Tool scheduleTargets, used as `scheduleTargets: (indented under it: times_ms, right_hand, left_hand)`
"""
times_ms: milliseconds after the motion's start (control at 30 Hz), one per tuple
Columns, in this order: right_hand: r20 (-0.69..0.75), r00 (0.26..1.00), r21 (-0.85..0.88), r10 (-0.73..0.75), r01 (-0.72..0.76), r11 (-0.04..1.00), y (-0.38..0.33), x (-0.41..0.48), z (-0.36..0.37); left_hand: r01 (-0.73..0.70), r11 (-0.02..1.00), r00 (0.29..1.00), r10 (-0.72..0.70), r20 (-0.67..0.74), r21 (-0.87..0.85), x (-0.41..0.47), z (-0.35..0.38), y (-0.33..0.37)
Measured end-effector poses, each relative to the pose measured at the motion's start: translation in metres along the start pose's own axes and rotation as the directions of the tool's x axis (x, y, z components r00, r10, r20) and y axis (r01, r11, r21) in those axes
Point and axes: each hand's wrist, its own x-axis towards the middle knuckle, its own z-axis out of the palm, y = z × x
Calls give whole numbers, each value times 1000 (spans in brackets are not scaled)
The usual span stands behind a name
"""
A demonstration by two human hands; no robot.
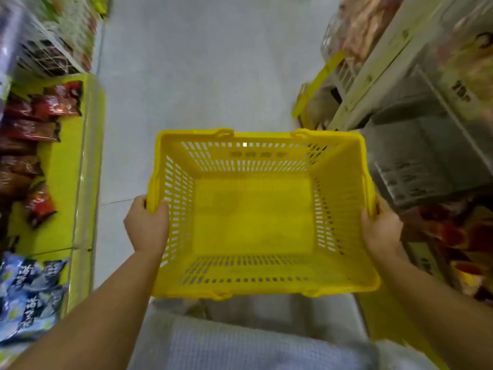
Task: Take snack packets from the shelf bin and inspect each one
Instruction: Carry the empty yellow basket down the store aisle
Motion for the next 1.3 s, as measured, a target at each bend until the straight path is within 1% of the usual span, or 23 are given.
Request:
scheduleTargets:
  times_ms: [100,167,300,433,567,667,833,967,1033,1100,1167,1233,1300]
  right_hand:
    - [-10,1000,-28,29,-30,999,44,24,61]
    - [0,1000,-41,21,-21,999,73,39,96]
    - [-23,1000,-60,15,-17,998,123,63,149]
    - [-44,999,35,-11,13,999,161,79,179]
    - [-55,998,88,-31,36,995,185,88,190]
    - [-50,998,112,-36,42,993,199,90,190]
    - [-28,998,100,-59,62,993,211,90,192]
    - [82,995,29,-56,54,998,212,90,190]
    - [197,979,-44,-47,57,997,210,88,181]
    - [297,954,-131,-28,70,989,205,82,164]
    - [319,947,-184,-40,103,978,197,74,144]
    - [277,955,-191,-101,158,969,187,61,119]
    - [188,965,-168,-182,214,962,176,43,89]
  left_hand:
    - [-10,1000,999,10,46,5,8,69,-46]
    - [-15,1000,998,16,62,-3,9,113,-72]
    - [-19,1000,996,19,89,-4,3,186,-114]
    - [-18,1000,996,18,86,-9,-7,233,-141]
    - [-28,1000,996,29,83,-14,-21,257,-152]
    - [-66,998,993,65,104,8,-30,266,-156]
    - [-97,992,987,85,137,79,-28,273,-159]
    - [-101,974,980,63,186,204,-35,277,-150]
    - [-171,949,980,135,150,264,-46,276,-137]
    - [-270,941,959,244,146,203,-60,278,-115]
    - [-395,919,899,380,218,26,-76,284,-84]
    - [-484,850,800,527,288,-210,-97,290,-48]
    - [-527,749,700,650,296,-400,-123,288,-15]
